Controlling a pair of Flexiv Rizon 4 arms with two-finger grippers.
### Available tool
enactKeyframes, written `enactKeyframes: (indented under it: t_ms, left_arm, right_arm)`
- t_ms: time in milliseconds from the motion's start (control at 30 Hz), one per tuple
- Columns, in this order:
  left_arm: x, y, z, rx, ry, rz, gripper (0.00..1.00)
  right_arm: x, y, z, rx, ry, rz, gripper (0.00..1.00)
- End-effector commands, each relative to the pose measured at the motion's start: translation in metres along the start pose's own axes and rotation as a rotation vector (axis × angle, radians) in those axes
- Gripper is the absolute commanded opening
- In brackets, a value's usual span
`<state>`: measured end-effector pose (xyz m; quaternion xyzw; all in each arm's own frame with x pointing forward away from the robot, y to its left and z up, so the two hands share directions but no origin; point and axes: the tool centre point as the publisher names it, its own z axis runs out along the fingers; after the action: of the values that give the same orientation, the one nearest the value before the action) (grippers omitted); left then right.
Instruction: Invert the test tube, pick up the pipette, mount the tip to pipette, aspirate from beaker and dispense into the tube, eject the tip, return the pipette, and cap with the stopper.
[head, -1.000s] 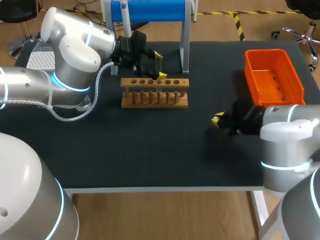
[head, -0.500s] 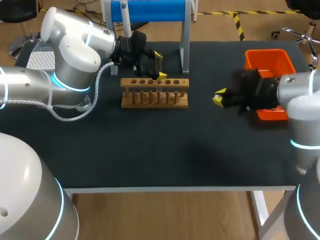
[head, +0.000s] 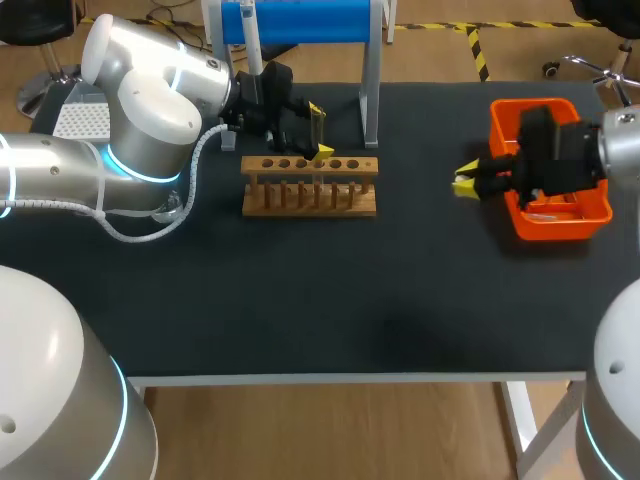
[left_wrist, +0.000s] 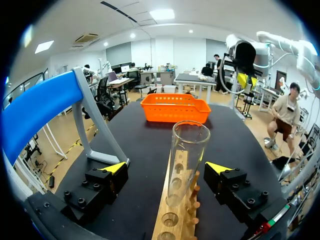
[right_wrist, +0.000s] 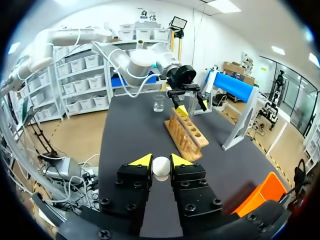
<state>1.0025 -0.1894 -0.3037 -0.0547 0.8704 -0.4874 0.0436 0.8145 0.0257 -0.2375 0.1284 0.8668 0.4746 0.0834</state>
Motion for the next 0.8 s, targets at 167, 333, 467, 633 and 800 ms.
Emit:
enactKeyframes:
  t_ms: [167, 333, 467, 633, 800]
  left_arm:
    - [-0.001, 0.001, 0.0, 0.002, 0.003, 0.001, 1.0]
    - [-0.001, 0.001, 0.0, 0.002, 0.003, 0.001, 1.0]
    - [-0.001, 0.001, 0.0, 0.002, 0.003, 0.001, 1.0]
    - [-0.001, 0.001, 0.0, 0.002, 0.003, 0.001, 1.0]
    - [-0.001, 0.001, 0.0, 0.002, 0.003, 0.001, 1.0]
  right_arm:
    - [0.0, 0.001, -0.016, 0.003, 0.054, 0.0, 0.0]
    - [-0.003, 0.005, -0.011, 0.003, 0.056, -0.002, 0.0]
    - [-0.013, 0.031, 0.014, -0.021, 0.084, -0.004, 0.0]
    - [-0.024, 0.067, 0.046, -0.031, 0.139, -0.015, 0.0]
    - [-0.034, 0.094, 0.078, -0.002, 0.163, -0.052, 0.0]
